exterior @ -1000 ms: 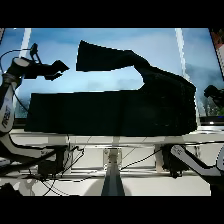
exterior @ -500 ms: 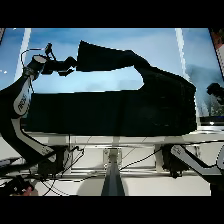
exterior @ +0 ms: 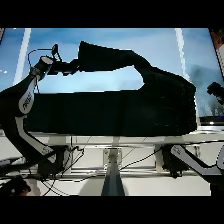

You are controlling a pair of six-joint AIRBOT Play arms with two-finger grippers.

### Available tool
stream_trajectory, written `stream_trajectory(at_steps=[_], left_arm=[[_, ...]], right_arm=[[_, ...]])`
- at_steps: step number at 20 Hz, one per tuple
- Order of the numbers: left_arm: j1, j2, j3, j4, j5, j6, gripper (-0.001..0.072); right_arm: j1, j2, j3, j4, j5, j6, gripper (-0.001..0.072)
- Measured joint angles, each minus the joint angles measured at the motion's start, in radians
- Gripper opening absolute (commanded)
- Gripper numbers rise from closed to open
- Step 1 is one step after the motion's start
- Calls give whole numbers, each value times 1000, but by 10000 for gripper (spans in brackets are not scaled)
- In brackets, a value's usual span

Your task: Fold the clothes and pants, and hang the long-sleeved shirts on hangers.

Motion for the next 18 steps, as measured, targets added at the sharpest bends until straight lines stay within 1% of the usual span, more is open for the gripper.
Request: stream_trajectory(at_steps=[3,5,11,14,16,18], left_arm=[[22,47,52,-8,-43,28,26],[48,101,98,-9,-98,49,26],[114,385,187,-20,-266,96,26],[132,546,198,-14,-307,101,26],[139,634,199,25,-324,95,25],[143,706,202,89,-333,53,25]], right_arm=[[0,3,0,0,3,0,546],[0,8,0,0,8,0,546],[0,13,0,0,47,0,546],[0,13,0,0,66,0,546],[0,13,0,0,75,0,546],[0,13,0,0,80,0,546]])
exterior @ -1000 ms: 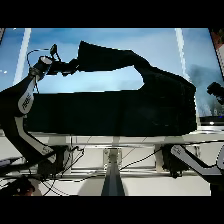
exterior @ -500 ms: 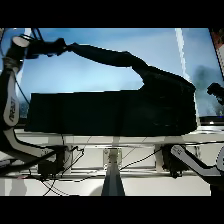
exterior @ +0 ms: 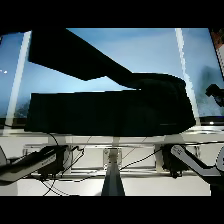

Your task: Fold the clothes and pants, and hang the long-sleeved shirts on hangers.

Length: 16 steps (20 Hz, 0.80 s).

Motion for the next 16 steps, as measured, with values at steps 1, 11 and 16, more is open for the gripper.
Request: stream_trajectory(at_steps=[1,11,16], left_arm=[[2,22,0,47,-11,-30,25],[19,-208,-22,496,22,-284,26],[24,-453,-25,357,305,-338,190]], right_arm=[[0,0,0,0,4,0,546],[0,0,0,0,1,0,546],[0,0,0,0,-18,0,546]])
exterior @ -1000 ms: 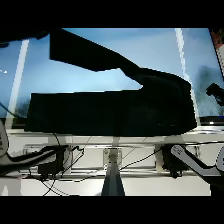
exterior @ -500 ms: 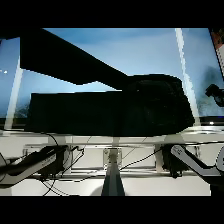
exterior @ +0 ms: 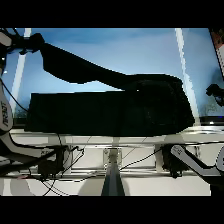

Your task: Fold the clothes and pants, and hang the long-sleeved shirts on hangers.

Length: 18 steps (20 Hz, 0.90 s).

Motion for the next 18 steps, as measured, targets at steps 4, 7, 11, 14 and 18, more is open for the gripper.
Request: stream_trajectory(at_steps=[4,7,11,14,18], left_arm=[[8,-105,0,-81,135,-15,697],[42,-123,0,-84,115,-11,693],[129,-137,0,-38,-78,-8,692],[188,-170,0,-39,-224,-6,691],[222,-234,0,-134,-274,16,691]], right_arm=[[0,0,0,0,-8,0,546],[0,-4,0,1,-14,0,547],[0,-7,0,0,-26,0,546],[0,-7,0,0,-35,0,547],[0,-7,0,0,-41,0,547]])
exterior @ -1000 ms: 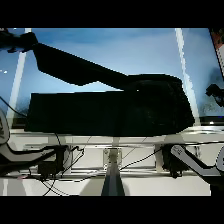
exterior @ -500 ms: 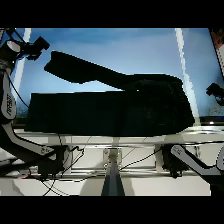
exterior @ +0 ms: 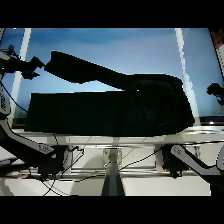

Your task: Fold the clothes and pants, and hang the long-sleeved shirts on hangers.

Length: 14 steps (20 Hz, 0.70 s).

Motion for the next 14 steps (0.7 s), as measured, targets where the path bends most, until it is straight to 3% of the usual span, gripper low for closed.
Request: stream_trajectory(at_steps=[2,3,6,7,9,13,14], left_arm=[[2,-34,0,-85,22,50,680],[0,-47,1,-131,45,73,555],[-2,-80,0,-239,128,121,72],[-2,-84,0,-271,153,130,25],[-3,-87,0,-321,174,154,25],[-6,-26,5,-452,184,293,24],[-7,2,8,-472,185,318,24]], right_arm=[[0,0,0,0,-3,0,547],[0,0,0,1,-4,0,547],[0,-1,0,2,-5,0,546],[0,0,0,2,-5,0,546],[0,-1,0,2,-3,0,544],[0,-37,33,2,70,-35,542],[0,-57,52,9,101,-59,507]])
